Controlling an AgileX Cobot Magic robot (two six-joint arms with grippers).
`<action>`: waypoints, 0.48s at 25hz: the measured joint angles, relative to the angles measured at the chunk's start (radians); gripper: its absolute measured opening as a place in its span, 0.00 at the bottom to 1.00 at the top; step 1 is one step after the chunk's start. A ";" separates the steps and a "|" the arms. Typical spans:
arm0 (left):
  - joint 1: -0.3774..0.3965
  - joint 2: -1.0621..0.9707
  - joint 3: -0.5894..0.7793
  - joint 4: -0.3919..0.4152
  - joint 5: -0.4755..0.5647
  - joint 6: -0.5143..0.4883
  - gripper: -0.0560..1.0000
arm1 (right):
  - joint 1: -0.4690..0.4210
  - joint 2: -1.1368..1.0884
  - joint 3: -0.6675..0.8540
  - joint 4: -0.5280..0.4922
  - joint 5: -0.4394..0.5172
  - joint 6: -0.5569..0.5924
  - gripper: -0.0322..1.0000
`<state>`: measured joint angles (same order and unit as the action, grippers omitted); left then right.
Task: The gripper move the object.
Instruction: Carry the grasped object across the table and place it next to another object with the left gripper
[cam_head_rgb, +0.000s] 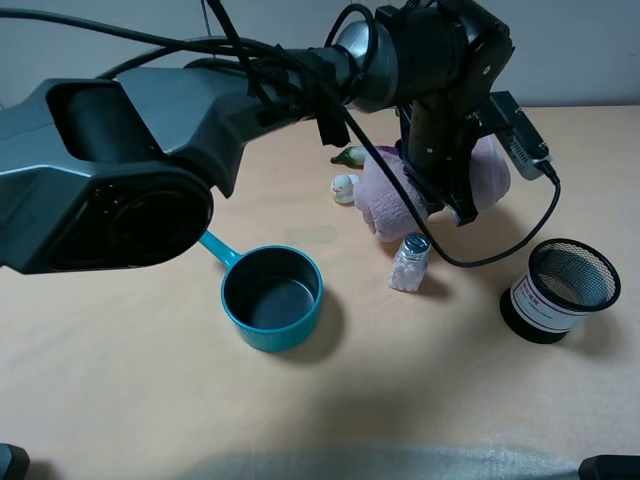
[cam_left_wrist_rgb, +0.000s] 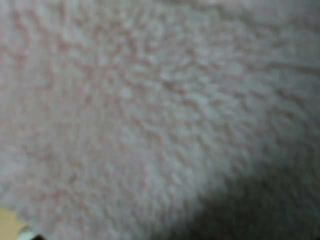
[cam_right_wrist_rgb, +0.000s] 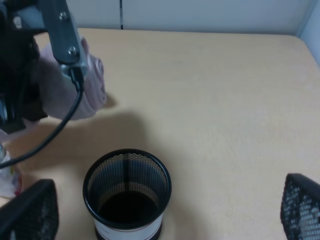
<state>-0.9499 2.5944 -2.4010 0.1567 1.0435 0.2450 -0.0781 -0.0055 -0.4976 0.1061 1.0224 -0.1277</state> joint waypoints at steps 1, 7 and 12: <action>0.000 0.004 0.000 0.000 0.000 0.000 0.53 | 0.000 0.000 0.000 0.000 0.000 0.000 0.68; 0.000 0.024 0.000 0.000 0.000 -0.008 0.53 | 0.000 0.000 0.000 0.000 0.000 0.000 0.68; 0.000 0.024 0.000 0.000 0.000 -0.010 0.53 | 0.000 0.000 0.000 0.000 0.000 0.000 0.68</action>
<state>-0.9499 2.6186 -2.4010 0.1567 1.0435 0.2350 -0.0781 -0.0055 -0.4976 0.1061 1.0224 -0.1277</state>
